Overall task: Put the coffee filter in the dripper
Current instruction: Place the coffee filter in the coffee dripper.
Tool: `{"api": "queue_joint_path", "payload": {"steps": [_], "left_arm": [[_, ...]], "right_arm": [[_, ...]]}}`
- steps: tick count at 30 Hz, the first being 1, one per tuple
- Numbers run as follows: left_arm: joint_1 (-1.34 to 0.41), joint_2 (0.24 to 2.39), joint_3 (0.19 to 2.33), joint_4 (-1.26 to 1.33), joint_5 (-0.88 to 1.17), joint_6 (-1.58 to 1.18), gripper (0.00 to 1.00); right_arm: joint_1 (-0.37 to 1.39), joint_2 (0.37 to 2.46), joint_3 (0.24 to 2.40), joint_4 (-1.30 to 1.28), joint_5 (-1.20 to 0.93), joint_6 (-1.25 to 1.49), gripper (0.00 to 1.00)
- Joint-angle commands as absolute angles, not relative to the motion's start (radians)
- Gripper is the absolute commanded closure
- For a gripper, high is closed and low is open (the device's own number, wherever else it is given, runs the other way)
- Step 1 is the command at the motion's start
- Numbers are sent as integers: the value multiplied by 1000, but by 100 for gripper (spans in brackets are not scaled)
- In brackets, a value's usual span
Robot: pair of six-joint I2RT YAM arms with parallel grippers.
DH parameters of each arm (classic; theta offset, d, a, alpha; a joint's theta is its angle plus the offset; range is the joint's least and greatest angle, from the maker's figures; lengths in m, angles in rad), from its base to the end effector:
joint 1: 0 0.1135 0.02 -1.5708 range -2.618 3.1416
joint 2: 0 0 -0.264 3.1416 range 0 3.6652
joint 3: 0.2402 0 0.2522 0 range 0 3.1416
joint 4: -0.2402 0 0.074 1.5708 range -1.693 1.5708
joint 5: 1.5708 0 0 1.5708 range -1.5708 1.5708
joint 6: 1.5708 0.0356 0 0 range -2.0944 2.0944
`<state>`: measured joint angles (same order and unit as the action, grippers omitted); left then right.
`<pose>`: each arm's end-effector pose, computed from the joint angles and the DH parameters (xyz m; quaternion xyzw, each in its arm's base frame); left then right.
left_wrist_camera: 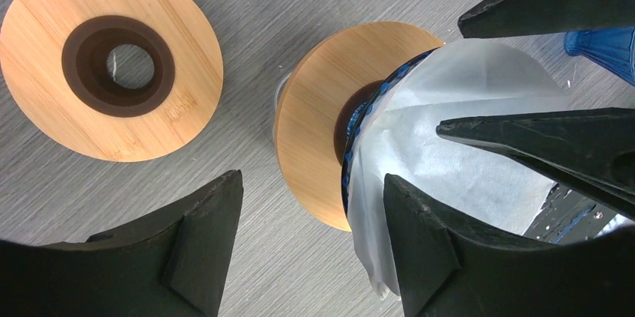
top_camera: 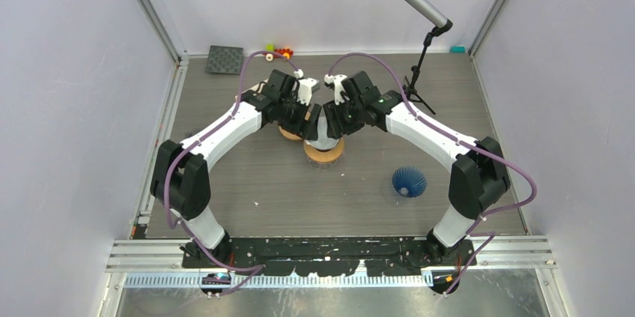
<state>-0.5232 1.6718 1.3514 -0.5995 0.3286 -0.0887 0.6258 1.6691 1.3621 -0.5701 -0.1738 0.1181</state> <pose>0.3089 -0.1915 0.2703 0.2526 0.9015 -0.2428 0.2541 0.2941 0.2201 0.2755 -0.2638 0.8995 0.1991 0.2858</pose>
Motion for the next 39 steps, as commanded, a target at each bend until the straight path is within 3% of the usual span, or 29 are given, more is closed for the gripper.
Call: {"api": "queue_joint_path", "payload": {"steps": [1, 23, 39], "left_arm": [[-520, 1642, 1377, -590, 318, -66, 29], [-499, 1588, 1441, -607, 361, -36, 13], [-497, 1588, 1377, -561, 359, -20, 15]], "right_arm": [[620, 1649, 1411, -587, -196, 102, 46], [593, 1592, 1453, -635, -242, 54, 45], [584, 1604, 1459, -650, -243, 38, 44]]}}
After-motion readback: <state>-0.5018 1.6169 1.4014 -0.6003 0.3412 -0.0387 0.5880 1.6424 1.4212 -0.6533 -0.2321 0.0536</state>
